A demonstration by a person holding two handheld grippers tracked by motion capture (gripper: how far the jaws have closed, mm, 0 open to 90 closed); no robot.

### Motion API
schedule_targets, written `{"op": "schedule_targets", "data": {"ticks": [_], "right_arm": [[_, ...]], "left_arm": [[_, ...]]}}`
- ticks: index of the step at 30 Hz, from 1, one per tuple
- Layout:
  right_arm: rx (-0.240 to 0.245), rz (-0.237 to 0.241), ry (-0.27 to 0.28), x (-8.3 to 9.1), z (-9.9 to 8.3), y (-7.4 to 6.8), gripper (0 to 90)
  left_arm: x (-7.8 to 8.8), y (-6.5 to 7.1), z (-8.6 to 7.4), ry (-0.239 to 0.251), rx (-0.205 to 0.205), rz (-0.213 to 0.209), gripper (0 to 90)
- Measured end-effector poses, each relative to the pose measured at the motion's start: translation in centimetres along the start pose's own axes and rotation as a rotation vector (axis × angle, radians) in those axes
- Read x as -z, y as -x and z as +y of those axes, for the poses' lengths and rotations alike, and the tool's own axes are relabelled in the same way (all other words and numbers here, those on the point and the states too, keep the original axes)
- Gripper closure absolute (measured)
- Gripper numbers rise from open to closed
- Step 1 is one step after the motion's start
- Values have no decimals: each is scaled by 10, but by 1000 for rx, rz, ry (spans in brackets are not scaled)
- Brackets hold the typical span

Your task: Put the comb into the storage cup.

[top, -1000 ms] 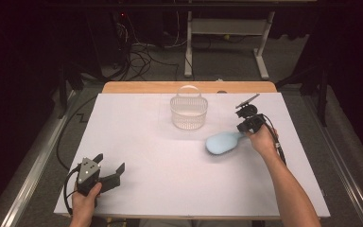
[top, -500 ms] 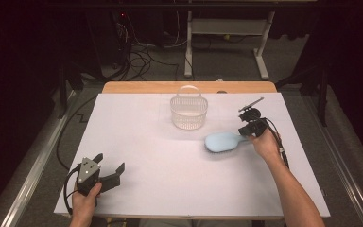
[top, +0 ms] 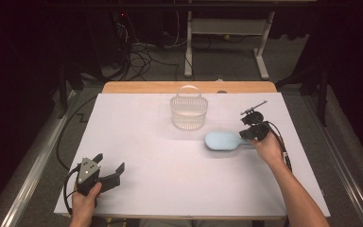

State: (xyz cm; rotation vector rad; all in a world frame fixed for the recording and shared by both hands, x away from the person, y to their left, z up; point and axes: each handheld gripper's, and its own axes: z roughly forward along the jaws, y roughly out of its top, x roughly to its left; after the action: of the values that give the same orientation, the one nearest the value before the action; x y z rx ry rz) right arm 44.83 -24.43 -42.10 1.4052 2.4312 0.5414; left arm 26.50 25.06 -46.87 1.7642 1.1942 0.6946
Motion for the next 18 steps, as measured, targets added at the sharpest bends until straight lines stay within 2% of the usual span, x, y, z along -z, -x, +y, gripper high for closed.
{"op": "schedule_targets", "data": {"ticks": [18], "right_arm": [[29, 13, 5, 7, -15, -6, 884]], "left_arm": [[0, 1, 0, -1, -1, 1, 145]]}}
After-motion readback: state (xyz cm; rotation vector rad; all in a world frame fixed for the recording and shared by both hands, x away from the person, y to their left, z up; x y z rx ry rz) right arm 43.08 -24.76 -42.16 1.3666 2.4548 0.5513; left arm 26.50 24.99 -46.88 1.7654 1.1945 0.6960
